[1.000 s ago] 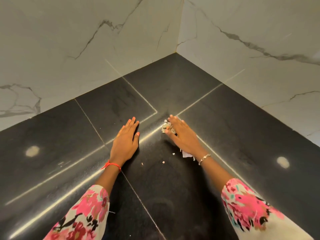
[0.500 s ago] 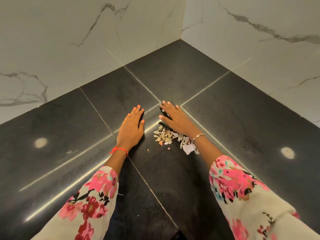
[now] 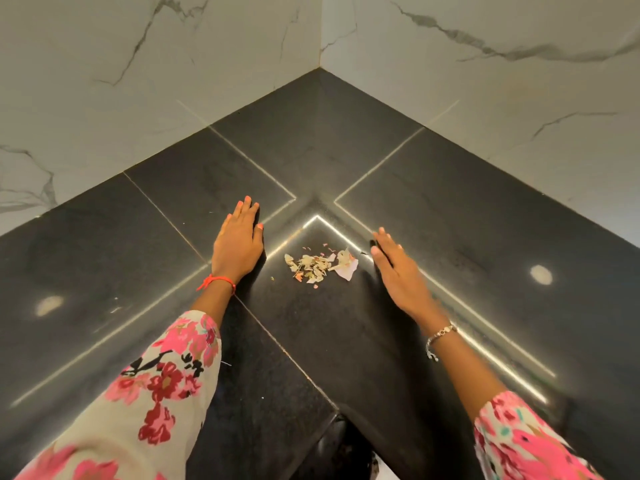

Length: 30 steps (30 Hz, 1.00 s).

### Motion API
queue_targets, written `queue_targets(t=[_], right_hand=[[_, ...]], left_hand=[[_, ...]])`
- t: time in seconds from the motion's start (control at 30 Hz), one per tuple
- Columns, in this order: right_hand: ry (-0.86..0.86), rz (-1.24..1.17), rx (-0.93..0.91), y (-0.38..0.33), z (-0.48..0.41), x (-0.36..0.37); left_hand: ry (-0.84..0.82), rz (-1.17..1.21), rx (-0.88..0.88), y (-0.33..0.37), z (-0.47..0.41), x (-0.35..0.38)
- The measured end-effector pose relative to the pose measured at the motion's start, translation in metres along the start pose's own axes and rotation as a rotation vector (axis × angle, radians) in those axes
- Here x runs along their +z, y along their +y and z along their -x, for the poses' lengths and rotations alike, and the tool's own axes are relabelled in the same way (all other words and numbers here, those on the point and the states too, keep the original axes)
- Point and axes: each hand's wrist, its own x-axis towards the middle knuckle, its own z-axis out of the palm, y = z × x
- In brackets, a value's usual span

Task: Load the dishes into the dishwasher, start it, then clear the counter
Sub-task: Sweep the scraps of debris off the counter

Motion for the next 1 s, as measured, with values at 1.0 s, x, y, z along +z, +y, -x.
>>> queue_targets(t=[1.0], right_hand=[[0.082,0.271,-0.39,-0.049,0.038,0.062]], left_hand=[[0.183,1.642,-0.675,0.083,0.107,-0.008]])
